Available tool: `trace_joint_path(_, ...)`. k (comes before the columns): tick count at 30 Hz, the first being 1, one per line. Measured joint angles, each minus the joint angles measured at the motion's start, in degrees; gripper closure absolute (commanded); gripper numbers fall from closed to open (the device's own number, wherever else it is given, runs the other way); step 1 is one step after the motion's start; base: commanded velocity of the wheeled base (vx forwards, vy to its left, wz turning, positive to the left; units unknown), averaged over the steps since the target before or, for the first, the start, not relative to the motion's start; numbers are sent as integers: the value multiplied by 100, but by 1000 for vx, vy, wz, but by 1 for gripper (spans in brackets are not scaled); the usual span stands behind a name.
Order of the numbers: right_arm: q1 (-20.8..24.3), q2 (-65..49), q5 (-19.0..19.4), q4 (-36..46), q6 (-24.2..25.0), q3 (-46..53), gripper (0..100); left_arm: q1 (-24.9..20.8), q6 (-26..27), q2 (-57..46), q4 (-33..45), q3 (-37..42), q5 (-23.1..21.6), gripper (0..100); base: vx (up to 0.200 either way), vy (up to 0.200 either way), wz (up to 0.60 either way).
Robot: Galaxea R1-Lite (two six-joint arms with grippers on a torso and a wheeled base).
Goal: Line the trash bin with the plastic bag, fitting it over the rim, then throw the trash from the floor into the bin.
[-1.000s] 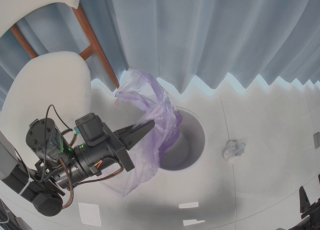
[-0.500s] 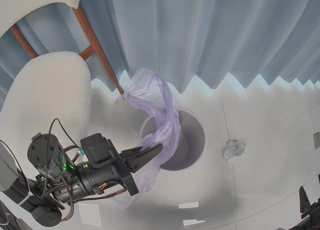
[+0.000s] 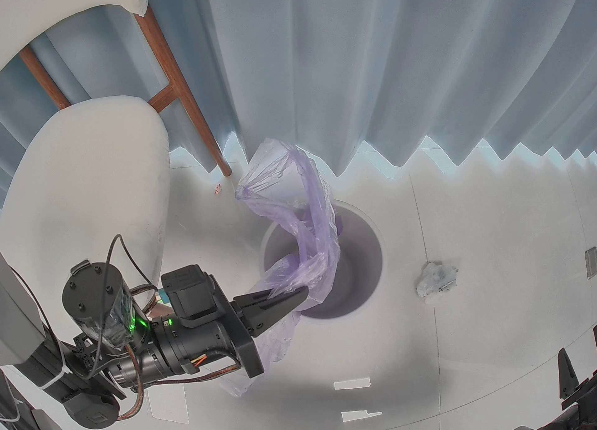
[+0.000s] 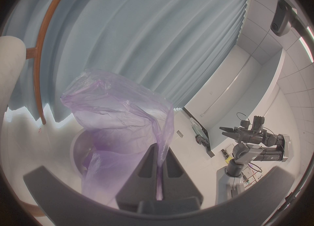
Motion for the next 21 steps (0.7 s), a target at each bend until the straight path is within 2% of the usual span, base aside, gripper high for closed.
trace_joint_path(17,-2,0,110,-33,-218,0,0,5,17,-60,0,160,66,100,0,0,0)
trace_joint_path(21,-2,0,134,-367,-137,-37,0,7,20,-60,0,146,112,100,0,0,0)
